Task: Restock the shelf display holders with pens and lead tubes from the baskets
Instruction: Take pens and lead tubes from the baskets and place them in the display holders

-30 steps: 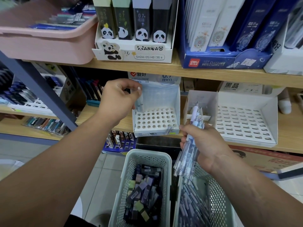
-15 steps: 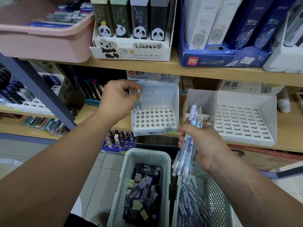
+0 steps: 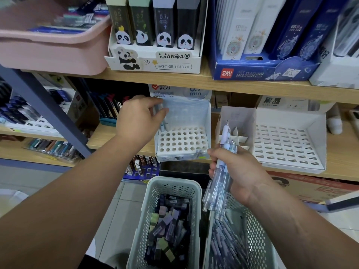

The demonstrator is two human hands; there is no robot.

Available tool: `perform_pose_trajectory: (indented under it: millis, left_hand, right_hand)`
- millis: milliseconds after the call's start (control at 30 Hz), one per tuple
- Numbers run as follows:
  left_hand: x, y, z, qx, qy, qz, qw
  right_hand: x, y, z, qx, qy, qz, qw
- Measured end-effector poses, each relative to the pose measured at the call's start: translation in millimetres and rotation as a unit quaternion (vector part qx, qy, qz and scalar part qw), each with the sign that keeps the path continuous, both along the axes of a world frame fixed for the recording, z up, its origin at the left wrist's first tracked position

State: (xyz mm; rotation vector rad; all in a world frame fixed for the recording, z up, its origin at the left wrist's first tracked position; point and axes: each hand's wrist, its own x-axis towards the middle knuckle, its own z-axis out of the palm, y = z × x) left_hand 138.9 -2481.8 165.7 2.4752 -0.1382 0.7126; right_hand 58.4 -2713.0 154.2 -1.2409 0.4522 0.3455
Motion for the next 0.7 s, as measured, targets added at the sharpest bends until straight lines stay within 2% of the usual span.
perform_pose_trajectory:
  millis: [300, 533, 700]
  left_hand:
    - [-3.6, -7.0, -5.0, -0.012, 0.052, -0.001, 0.999]
    - [-3.0, -9.0, -8.4, 0.088, 0.139, -0.030, 0.986]
    - [-0.8, -6.0, -8.6, 0.072, 0.112, -0.035, 0.991]
  right_hand:
    - [-3.5, 3.5, -1.0, 0.035, -0.001, 0.025, 0.999]
    - [-3.1, 1.7, -3.3, 0.035, 0.003, 0.022, 0.999]
    - [-1.8, -1.1, -0.3, 0.065, -0.005, 0.027, 0.998]
